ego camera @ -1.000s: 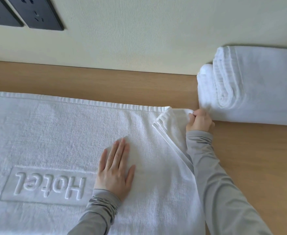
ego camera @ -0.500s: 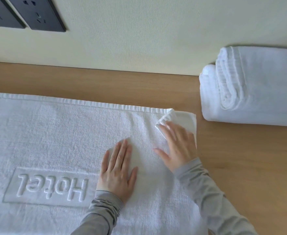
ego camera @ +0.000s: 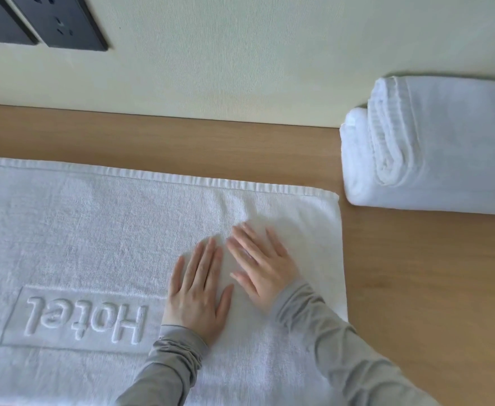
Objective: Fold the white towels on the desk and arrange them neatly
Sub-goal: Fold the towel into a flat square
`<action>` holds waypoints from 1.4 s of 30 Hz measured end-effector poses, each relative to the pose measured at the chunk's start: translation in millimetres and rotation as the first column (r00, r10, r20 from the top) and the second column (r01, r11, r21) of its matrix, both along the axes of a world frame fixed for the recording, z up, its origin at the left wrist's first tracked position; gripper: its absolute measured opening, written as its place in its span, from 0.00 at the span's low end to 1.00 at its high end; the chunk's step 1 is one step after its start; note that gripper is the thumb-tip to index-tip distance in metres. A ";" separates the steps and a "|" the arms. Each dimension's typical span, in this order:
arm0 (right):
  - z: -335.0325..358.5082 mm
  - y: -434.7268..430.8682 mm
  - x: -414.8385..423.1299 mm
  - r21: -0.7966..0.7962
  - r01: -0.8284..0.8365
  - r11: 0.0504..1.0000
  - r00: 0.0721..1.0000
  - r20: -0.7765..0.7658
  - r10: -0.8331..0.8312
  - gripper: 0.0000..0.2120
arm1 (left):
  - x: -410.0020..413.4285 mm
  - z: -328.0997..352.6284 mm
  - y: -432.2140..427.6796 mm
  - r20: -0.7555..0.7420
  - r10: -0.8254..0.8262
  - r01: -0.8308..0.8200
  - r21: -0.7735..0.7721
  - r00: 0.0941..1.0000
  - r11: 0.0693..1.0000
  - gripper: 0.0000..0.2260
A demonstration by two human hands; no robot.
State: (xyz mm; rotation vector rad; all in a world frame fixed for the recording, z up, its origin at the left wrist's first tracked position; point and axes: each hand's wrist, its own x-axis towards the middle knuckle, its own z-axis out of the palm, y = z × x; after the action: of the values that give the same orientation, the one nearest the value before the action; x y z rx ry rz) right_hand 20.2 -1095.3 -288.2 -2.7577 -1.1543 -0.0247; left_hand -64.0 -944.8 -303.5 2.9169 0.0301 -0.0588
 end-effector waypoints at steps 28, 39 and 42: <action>-2.6 -69.0 -134.7 -0.087 0.402 0.912 0.905 -0.118 -0.410 0.31 | 0.2 0.0 -1.0 -0.013 0.007 -0.007 0.020 1.000 1.000 0.29; 14.1 -119.7 -116.9 -0.057 0.197 0.979 0.930 -0.307 -0.204 0.26 | -3.6 -3.9 -0.9 -0.033 0.009 -0.006 0.082 0.999 0.997 0.29; 25.1 -105.7 -50.6 0.140 0.233 0.962 0.926 -0.334 -0.176 0.25 | -5.6 1.2 -2.2 -0.023 0.031 -0.030 0.071 0.999 0.997 0.28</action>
State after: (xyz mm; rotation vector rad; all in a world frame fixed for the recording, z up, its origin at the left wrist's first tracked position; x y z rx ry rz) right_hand -30.4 -1201.0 -263.2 -2.5865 -0.7396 0.2723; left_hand -69.7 -946.9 -302.3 2.9858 0.0824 -0.0898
